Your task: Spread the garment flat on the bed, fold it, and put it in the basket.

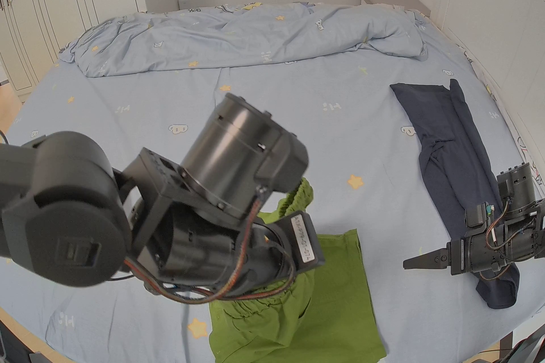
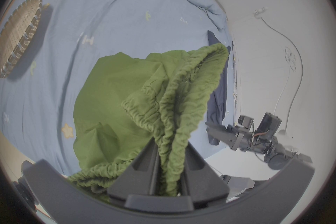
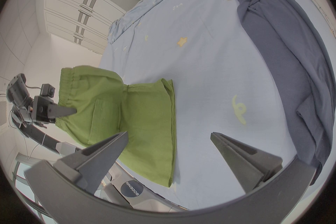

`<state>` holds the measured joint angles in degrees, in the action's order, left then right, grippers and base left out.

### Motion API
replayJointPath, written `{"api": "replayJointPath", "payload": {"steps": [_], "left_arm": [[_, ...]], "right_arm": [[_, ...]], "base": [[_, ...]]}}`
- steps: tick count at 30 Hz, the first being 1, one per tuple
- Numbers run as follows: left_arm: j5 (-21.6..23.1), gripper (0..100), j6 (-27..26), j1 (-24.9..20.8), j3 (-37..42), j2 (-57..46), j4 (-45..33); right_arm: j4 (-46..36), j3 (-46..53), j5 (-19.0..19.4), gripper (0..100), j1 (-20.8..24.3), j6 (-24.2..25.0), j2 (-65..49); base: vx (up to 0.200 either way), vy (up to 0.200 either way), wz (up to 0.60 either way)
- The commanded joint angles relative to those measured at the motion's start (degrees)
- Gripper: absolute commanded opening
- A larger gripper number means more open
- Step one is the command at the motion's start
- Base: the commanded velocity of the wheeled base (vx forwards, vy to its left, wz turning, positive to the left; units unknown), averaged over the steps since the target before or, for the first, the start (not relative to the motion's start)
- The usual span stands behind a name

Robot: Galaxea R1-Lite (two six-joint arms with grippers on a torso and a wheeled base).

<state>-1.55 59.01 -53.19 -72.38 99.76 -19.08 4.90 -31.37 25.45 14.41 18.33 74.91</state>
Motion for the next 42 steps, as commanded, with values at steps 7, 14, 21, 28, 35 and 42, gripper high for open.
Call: {"api": "replayJointPath", "payload": {"steps": [7,14,21,28,35,42], "left_arm": [[0.0,100,0.0,-3.3,0.4,3.4,2.9],[0.7,100,0.1,-5.7,2.3,4.7,9.5],[4.4,100,0.6,-3.2,8.0,-0.4,14.8],[11.2,100,-6.9,9.5,18.1,-8.6,15.6],[35.7,100,-27.4,32.9,31.8,-6.8,20.3],[38.3,100,-38.6,38.5,33.2,1.9,21.4]], "right_arm": [[0.0,0.0,-0.1,100,0.0,0.0,0.1],[0.0,0.1,-0.1,100,-0.1,-0.1,0.2],[0.1,0.0,-0.1,100,0.0,-0.1,0.1],[0.1,-1.1,0.1,100,3.2,0.4,-2.0],[0.5,-3.0,0.8,100,14.6,3.3,-2.7],[0.7,-3.4,2.1,100,19.5,3.2,2.1]], "base": [[0.000,0.000,0.00],[0.000,0.000,0.00],[0.000,0.000,0.00],[0.000,0.000,0.00],[0.000,0.000,0.00],[0.000,0.000,0.00]]}}
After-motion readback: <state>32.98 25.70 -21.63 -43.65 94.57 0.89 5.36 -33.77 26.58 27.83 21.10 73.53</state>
